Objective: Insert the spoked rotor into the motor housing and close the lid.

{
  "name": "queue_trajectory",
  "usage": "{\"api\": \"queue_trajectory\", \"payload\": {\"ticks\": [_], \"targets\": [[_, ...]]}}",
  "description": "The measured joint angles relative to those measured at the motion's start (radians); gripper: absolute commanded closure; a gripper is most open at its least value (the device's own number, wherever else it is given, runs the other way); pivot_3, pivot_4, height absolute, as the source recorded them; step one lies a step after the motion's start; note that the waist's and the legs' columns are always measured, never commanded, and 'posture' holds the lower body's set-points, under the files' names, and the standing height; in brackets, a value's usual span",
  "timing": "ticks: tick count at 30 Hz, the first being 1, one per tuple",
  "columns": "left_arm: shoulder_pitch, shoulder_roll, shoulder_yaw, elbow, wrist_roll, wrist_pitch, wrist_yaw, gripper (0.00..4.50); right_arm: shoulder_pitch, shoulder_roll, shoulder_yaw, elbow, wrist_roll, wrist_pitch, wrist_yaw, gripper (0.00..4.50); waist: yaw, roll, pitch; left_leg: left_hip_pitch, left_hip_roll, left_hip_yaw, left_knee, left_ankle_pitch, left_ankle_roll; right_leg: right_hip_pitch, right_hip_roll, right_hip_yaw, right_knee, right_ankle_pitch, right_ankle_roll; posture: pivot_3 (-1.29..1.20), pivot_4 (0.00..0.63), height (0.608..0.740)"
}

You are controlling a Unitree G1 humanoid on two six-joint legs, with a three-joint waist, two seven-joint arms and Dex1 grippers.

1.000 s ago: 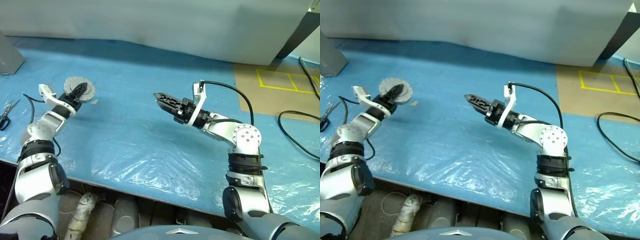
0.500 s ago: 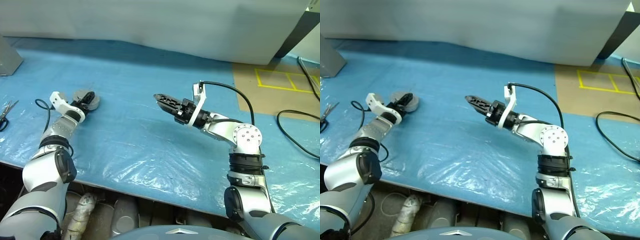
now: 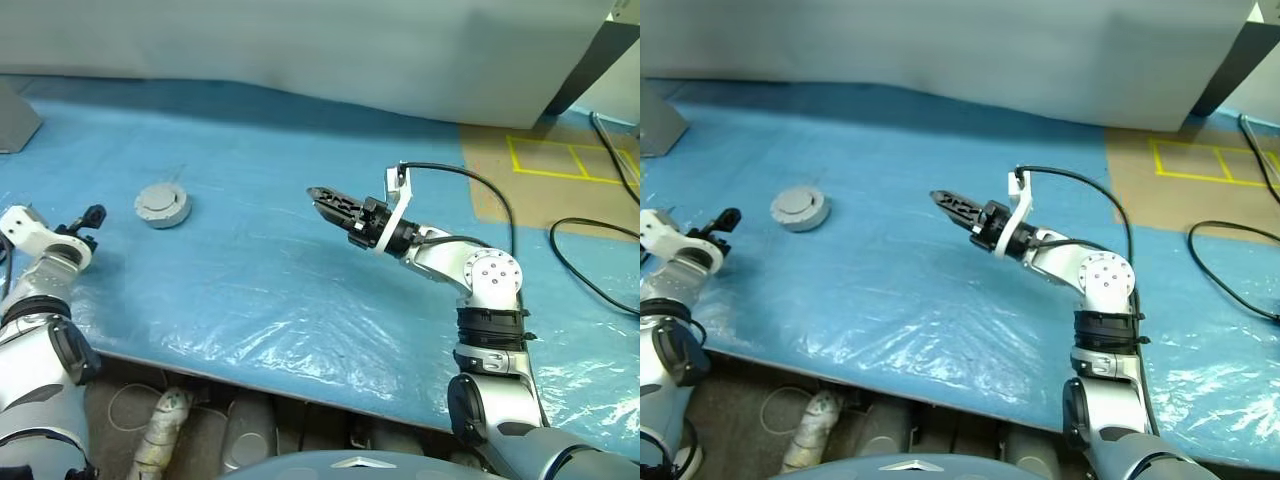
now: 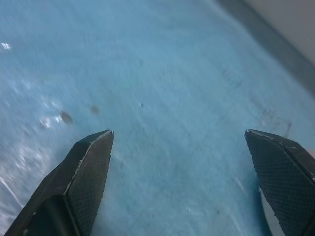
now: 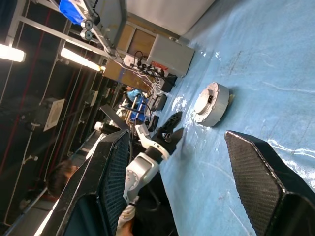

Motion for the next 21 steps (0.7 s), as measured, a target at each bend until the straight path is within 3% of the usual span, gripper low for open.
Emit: {"api": "queue_trajectory", "payload": {"ticks": [3, 6, 10, 17, 21], "targets": [[-0.017, -0.025, -0.092, -0.174, 0.006, 0.074, -0.180, 0.02, 0.004, -0.065, 0.030, -0.057, -0.084, -0.031, 0.041, 1.26, 0.022, 0.000, 0.000, -0.001, 0.000, 0.001, 0.001, 0.000, 0.000, 0.001, -0.002, -0.002, 0.000, 0.000, 0.000, 0.00, 0.150, 0.740], [0.007, -0.110, -0.264, -0.633, -0.023, 0.208, -0.355, 0.02, 0.002, -0.192, 0.106, -0.176, -0.259, -0.104, 0.126, 1.26, 0.041, -0.001, 0.000, -0.001, -0.002, 0.002, 0.002, 0.000, 0.000, 0.003, -0.006, -0.003, 0.000, 0.000, 0.000, 0.00, 0.150, 0.740], [0.046, -0.208, -0.435, -1.018, -0.051, 0.312, -0.420, 0.02, 0.017, -0.287, 0.188, -0.264, -0.453, -0.214, 0.208, 1.26, 0.022, 0.000, 0.000, 0.000, -0.008, 0.003, 0.001, 0.000, 0.000, 0.002, -0.008, -0.002, 0.000, 0.000, 0.001, 0.00, 0.150, 0.740], [0.173, -0.334, -0.685, -1.182, 0.037, 0.342, -0.433, 0.02, 0.143, -0.350, 0.199, -0.272, -0.750, -0.361, 0.178, 1.26, -0.017, 0.000, 0.000, 0.000, -0.002, 0.003, 0.001, 0.000, 0.000, 0.000, 0.001, 0.001, 0.000, 0.000, 0.000, 0.00, 0.150, 0.740], [0.196, -0.373, -0.706, -1.182, 0.063, 0.337, -0.421, 0.02, 0.205, -0.317, 0.197, -0.261, -0.842, -0.382, 0.129, 1.26, -0.017, 0.000, 0.000, 0.000, -0.002, 0.003, 0.002, 0.000, 0.000, 0.000, 0.002, 0.002, 0.001, 0.000, -0.001, 0.00, 0.150, 0.740]]}}
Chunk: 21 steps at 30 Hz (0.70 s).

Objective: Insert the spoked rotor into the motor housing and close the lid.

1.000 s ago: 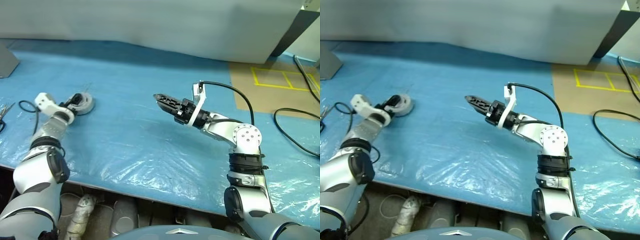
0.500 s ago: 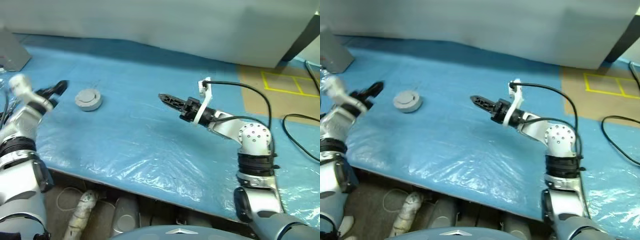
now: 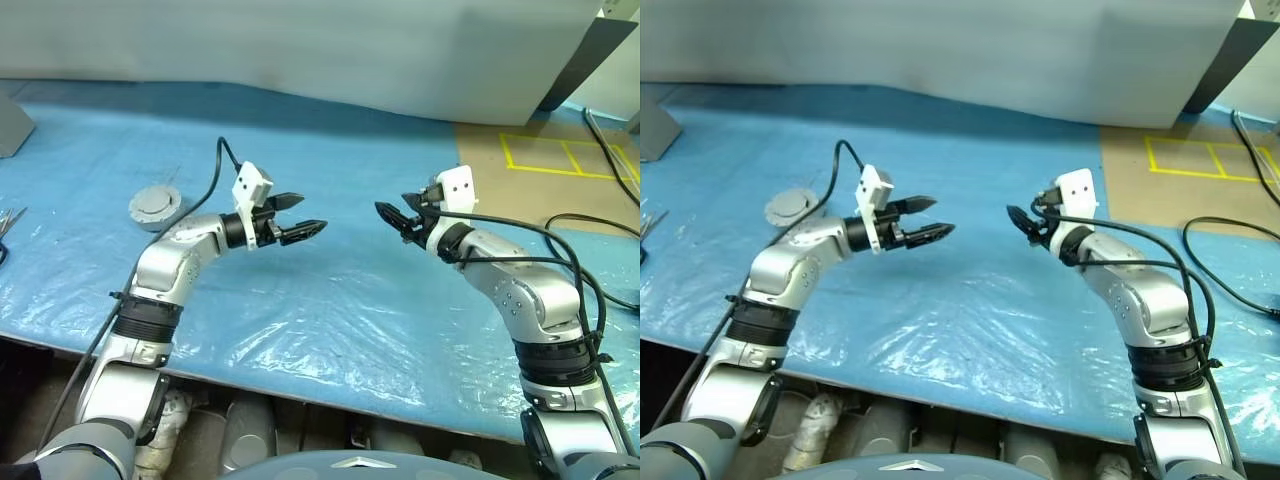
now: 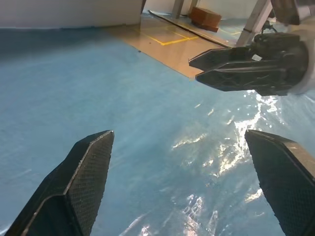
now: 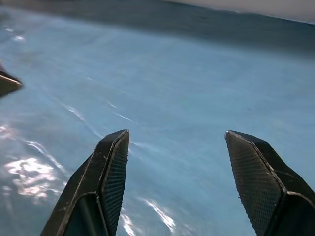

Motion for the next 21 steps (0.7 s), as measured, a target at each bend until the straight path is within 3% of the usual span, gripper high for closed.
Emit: {"api": "queue_trajectory", "payload": {"ticks": [8, 21], "targets": [[0.011, -0.008, -0.012, -0.001, 0.034, -0.021, -0.020, 0.02, 0.026, 0.087, 0.015, -0.019, -0.058, 0.004, -0.044, 1.26, 0.002, 0.002, 0.000, 0.000, 0.000, 0.001, 0.002, 0.000, 0.000, 0.001, -0.001, 0.002, 0.000, 0.000, 0.000, 0.00, 0.150, 0.740], [0.011, -0.033, 0.006, 0.002, 0.058, -0.039, 0.009, 0.02, 0.011, 0.102, 0.011, -0.024, -0.123, 0.001, -0.025, 1.26, 0.001, 0.002, 0.000, 0.001, 0.000, 0.001, 0.002, 0.000, 0.000, 0.001, 0.000, 0.002, 0.000, 0.000, 0.000, 0.00, 0.150, 0.740]]}}
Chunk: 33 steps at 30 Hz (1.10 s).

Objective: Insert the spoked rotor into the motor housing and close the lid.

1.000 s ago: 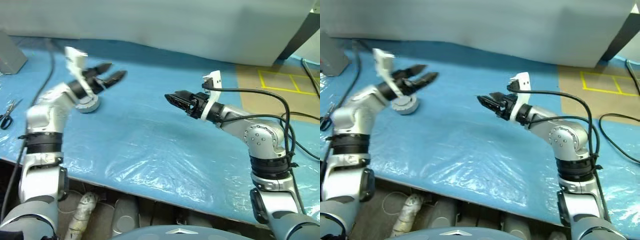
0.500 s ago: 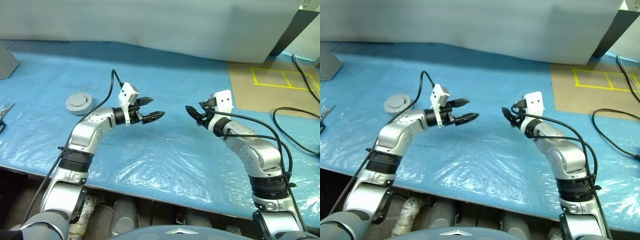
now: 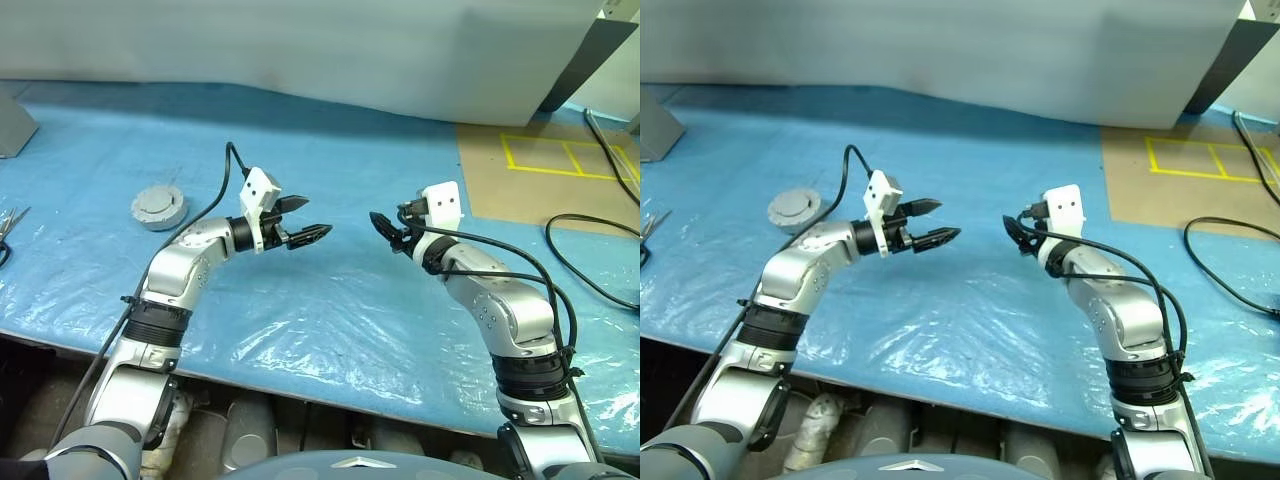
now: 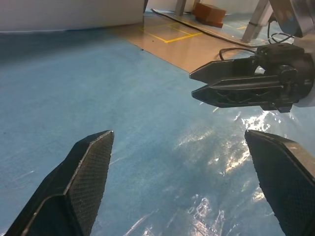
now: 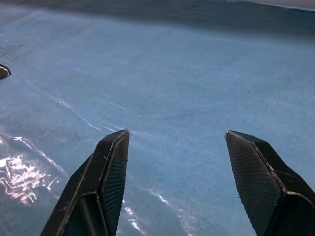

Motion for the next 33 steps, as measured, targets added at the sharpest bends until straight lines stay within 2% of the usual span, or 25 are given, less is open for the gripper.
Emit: {"api": "queue_trajectory", "payload": {"ticks": [33], "targets": [[-0.016, -0.006, 0.025, 0.008, 0.006, 0.005, -0.016, 0.02, -0.033, 0.058, -0.013, 0.038, -0.094, 0.001, 0.010, 1.26, 0.001, 0.000, 0.000, 0.000, 0.000, 0.000, 0.000, 0.000, 0.000, 0.000, 0.000, 0.000, 0.000, 0.000, 0.000, 0.00, 0.150, 0.740]]}}
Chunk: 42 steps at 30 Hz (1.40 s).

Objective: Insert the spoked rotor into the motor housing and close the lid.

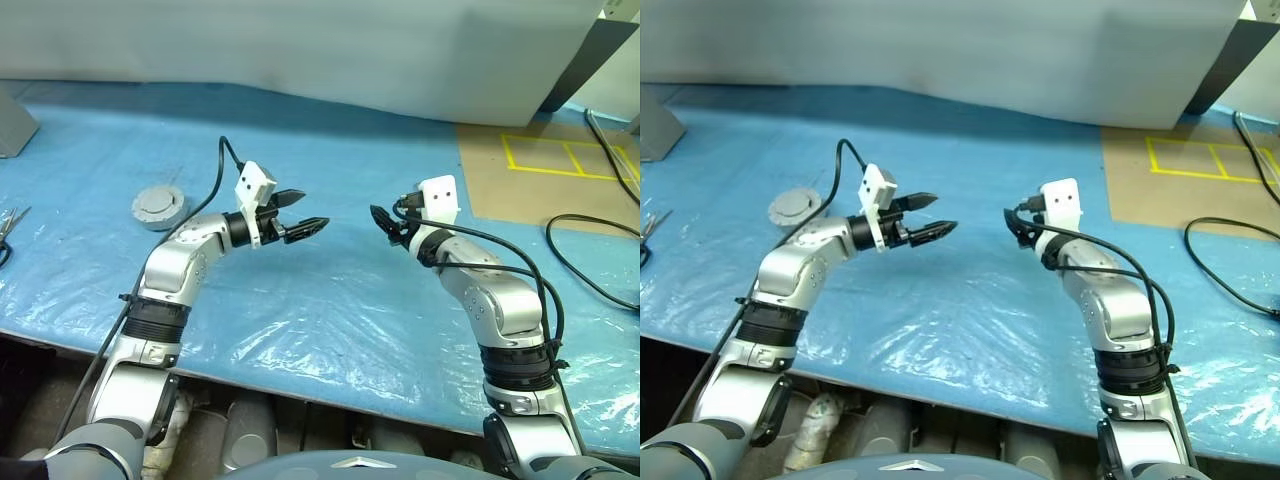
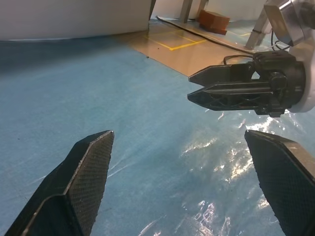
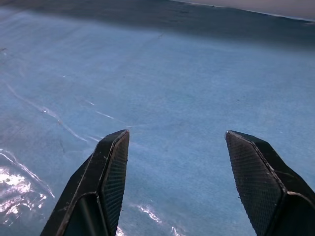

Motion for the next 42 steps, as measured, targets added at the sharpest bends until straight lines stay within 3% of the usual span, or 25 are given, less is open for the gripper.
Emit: {"api": "queue_trajectory", "payload": {"ticks": [42], "targets": [[-0.035, -0.019, 0.009, 0.042, 0.003, -0.003, -0.015, 0.02, -0.009, 0.031, 0.001, 0.021, -0.043, 0.002, 0.001, 1.26, 0.000, 0.000, 0.000, 0.000, 0.000, 0.000, 0.000, 0.000, 0.000, 0.000, 0.000, 0.000, 0.000, 0.000, 0.000, 0.00, 0.150, 0.740]]}}
